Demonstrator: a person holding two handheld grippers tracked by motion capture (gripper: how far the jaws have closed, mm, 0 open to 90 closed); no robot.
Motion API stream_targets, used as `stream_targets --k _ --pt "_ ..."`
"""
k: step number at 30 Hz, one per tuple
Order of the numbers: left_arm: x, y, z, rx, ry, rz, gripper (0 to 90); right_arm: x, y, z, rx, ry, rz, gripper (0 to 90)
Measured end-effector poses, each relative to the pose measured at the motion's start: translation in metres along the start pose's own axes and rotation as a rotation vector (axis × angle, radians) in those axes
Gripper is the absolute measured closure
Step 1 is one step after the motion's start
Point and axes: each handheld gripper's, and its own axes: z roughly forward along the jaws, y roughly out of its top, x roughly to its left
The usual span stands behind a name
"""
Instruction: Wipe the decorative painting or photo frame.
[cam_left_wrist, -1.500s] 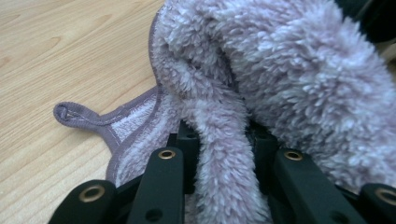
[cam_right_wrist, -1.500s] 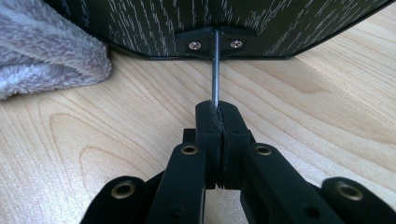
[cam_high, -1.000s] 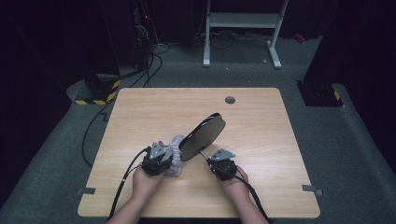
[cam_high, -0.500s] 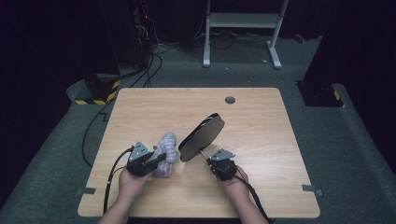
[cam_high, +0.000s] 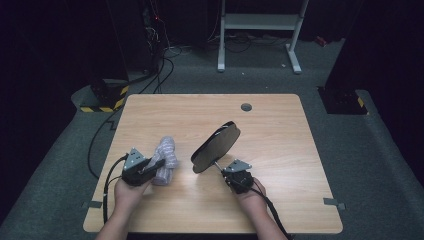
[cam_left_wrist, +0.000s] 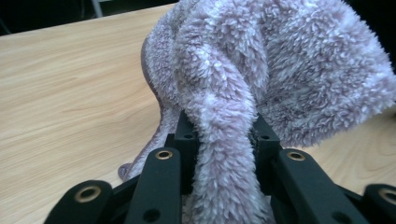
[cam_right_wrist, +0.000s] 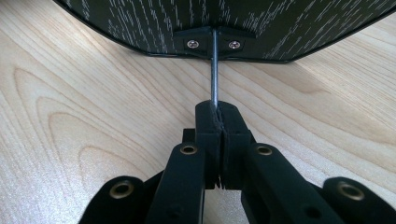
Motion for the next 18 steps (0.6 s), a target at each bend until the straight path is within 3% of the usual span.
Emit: stream_targets --k 5,7,10,18 --pt "0.011 -0.003 -0.001 0.038 0.037 0.002 69.5 0.000 0.000 0.000 0.000 0.001 0.002 88.0" --pt "0.020 -0.008 -0.001 0.069 0.081 0.001 69.3 -0.001 0.000 0.000 0.001 0.004 0.004 88.1" --pt "0.028 -0.010 -0.002 0.077 0.092 -0.027 69.1 0.000 0.000 0.000 0.000 0.003 0.004 88.0" --pt "0.041 -0.018 0.000 0.129 0.139 -0.042 67.1 0.000 0.000 0.000 0.000 0.002 0.002 88.0"
